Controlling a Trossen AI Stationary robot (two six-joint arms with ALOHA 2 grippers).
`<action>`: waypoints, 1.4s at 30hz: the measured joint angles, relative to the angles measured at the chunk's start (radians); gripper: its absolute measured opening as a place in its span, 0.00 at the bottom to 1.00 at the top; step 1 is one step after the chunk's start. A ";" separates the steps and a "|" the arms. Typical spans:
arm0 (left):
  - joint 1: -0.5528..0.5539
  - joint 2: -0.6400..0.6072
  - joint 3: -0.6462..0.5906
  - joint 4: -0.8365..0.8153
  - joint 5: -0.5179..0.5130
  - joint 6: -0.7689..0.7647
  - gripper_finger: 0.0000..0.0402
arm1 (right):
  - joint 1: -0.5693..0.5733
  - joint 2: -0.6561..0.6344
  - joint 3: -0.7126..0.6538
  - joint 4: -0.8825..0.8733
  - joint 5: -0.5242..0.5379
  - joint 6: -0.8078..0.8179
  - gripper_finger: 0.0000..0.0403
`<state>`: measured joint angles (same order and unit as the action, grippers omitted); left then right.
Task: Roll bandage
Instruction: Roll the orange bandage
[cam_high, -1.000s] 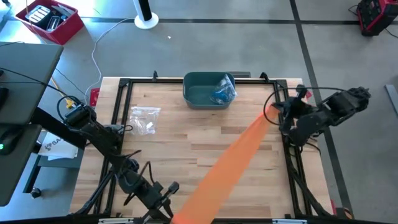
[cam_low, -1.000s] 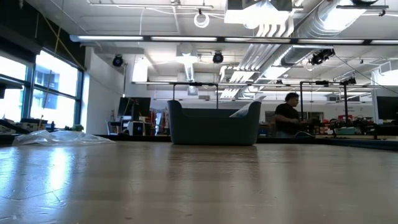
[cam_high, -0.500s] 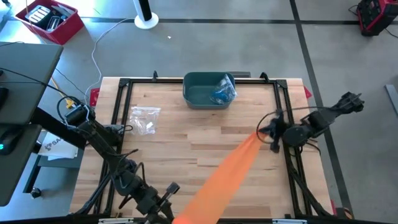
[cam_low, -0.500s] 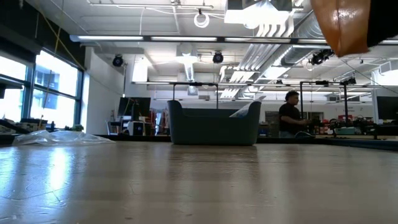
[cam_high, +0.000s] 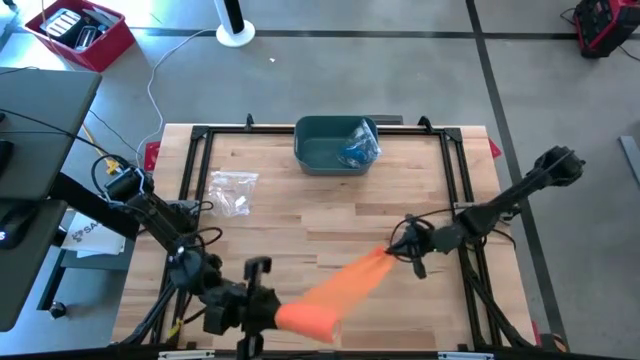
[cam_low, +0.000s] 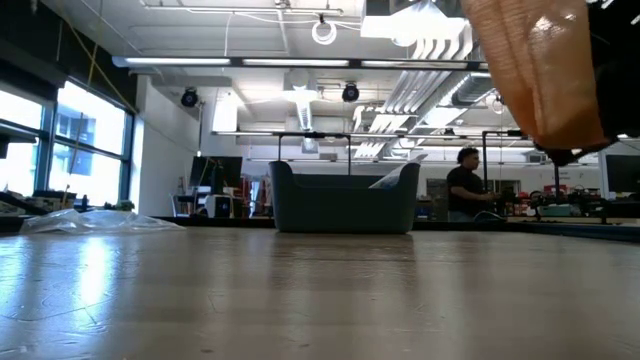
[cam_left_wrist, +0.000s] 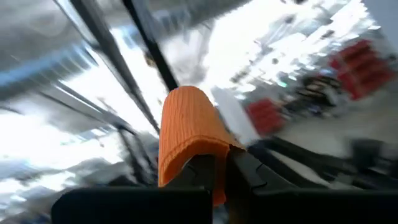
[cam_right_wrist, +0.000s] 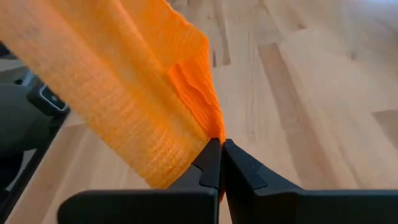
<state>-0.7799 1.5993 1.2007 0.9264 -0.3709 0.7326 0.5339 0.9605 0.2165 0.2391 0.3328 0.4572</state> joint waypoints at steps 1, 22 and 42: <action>0.005 0.000 0.000 0.037 -0.001 0.033 0.01 | 0.002 0.040 -0.001 0.034 0.000 0.010 0.00; 0.083 0.000 -0.008 0.296 -0.569 0.527 0.01 | 0.272 0.818 0.217 0.656 0.006 0.144 0.00; 0.124 -0.058 -0.306 0.214 -0.988 0.395 0.01 | 0.638 0.844 0.632 0.498 0.208 0.126 0.00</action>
<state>-0.6555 1.5417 0.8950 1.1406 -1.3587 1.1280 1.1715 1.8046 0.8489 0.7376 0.5412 0.5830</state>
